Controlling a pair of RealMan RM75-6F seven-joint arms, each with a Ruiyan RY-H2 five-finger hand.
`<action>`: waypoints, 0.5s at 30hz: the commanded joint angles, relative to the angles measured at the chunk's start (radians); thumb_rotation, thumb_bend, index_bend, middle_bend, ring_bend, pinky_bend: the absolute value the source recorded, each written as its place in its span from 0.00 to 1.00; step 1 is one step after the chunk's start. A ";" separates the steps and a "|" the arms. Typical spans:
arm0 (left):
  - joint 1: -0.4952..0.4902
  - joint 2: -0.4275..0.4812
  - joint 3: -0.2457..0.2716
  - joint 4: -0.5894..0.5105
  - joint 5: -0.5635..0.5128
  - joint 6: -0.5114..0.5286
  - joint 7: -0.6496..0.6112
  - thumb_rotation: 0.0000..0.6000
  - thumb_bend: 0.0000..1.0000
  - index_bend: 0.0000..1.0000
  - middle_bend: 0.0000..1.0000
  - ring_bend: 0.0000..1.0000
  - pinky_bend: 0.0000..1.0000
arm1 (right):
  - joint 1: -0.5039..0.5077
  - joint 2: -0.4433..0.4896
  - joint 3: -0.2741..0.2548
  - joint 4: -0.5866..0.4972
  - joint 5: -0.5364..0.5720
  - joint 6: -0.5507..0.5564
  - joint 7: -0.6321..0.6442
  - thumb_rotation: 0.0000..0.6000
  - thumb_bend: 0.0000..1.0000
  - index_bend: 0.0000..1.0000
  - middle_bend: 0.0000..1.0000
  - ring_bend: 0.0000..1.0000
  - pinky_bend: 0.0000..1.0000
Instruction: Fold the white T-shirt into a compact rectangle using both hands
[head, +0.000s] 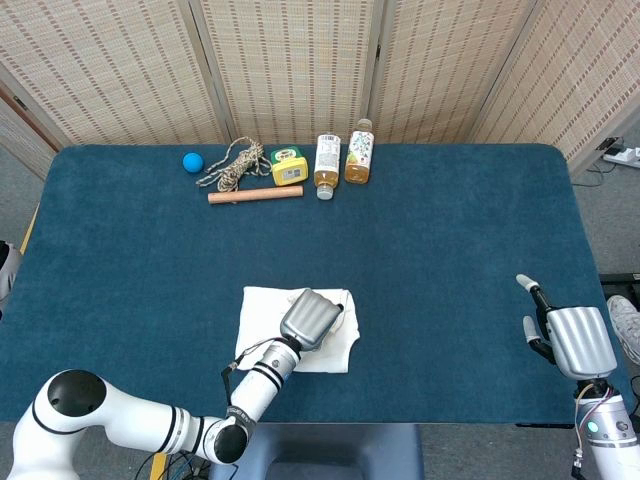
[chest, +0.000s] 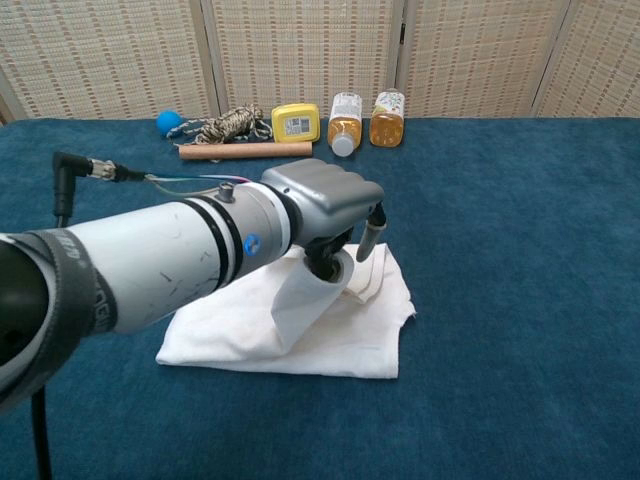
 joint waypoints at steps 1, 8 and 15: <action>-0.010 -0.015 0.000 0.013 -0.007 0.011 0.010 1.00 0.56 0.46 0.83 0.73 0.85 | -0.002 -0.001 0.000 0.002 0.000 0.001 0.002 1.00 0.53 0.15 0.83 0.92 1.00; -0.017 -0.057 0.000 0.051 0.025 0.040 0.000 1.00 0.37 0.38 0.83 0.73 0.85 | -0.007 0.000 0.000 0.006 0.003 0.003 0.010 1.00 0.53 0.15 0.83 0.92 1.00; -0.024 -0.095 0.003 0.082 0.047 0.062 0.016 1.00 0.30 0.28 0.83 0.73 0.85 | -0.009 -0.004 0.001 0.012 0.004 0.002 0.014 1.00 0.52 0.15 0.83 0.92 1.00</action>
